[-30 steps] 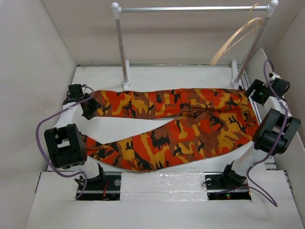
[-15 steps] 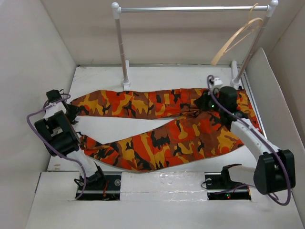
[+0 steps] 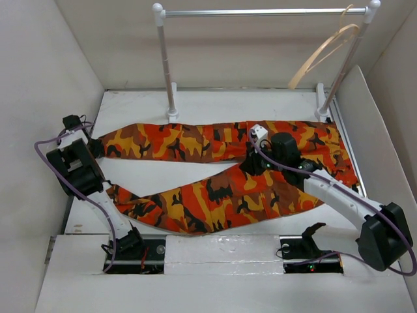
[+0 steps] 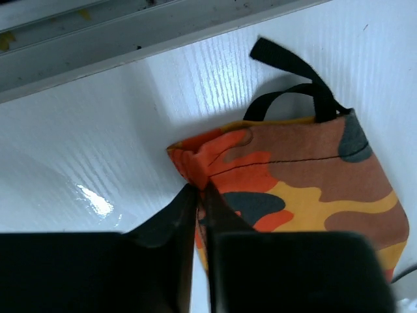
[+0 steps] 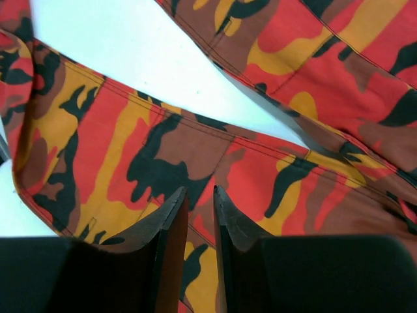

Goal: Place the trousers on the hanger
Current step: Flatten out the trousers at the center of the board.

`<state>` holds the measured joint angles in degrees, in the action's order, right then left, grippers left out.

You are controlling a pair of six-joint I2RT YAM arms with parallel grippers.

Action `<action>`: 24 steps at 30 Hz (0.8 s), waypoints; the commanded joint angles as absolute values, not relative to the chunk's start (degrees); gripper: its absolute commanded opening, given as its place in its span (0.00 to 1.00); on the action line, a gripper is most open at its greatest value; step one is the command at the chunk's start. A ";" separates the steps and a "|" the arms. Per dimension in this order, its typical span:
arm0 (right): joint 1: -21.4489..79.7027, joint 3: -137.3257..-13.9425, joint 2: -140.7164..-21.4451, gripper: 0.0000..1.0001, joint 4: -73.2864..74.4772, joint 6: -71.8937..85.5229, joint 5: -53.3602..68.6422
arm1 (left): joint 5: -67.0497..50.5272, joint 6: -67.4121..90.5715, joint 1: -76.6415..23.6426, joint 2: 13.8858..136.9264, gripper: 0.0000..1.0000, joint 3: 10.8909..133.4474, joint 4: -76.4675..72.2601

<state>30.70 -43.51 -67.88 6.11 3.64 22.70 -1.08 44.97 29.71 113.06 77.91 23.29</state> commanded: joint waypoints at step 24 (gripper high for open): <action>28.04 -50.80 -74.27 0.28 4.74 -2.99 25.40 | -9.67 38.85 16.78 99.76 0.00 101.81 28.75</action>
<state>28.18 -48.14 -74.54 7.05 -1.17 23.59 -10.46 41.34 14.76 99.42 108.25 27.03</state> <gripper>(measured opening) 0.282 0.007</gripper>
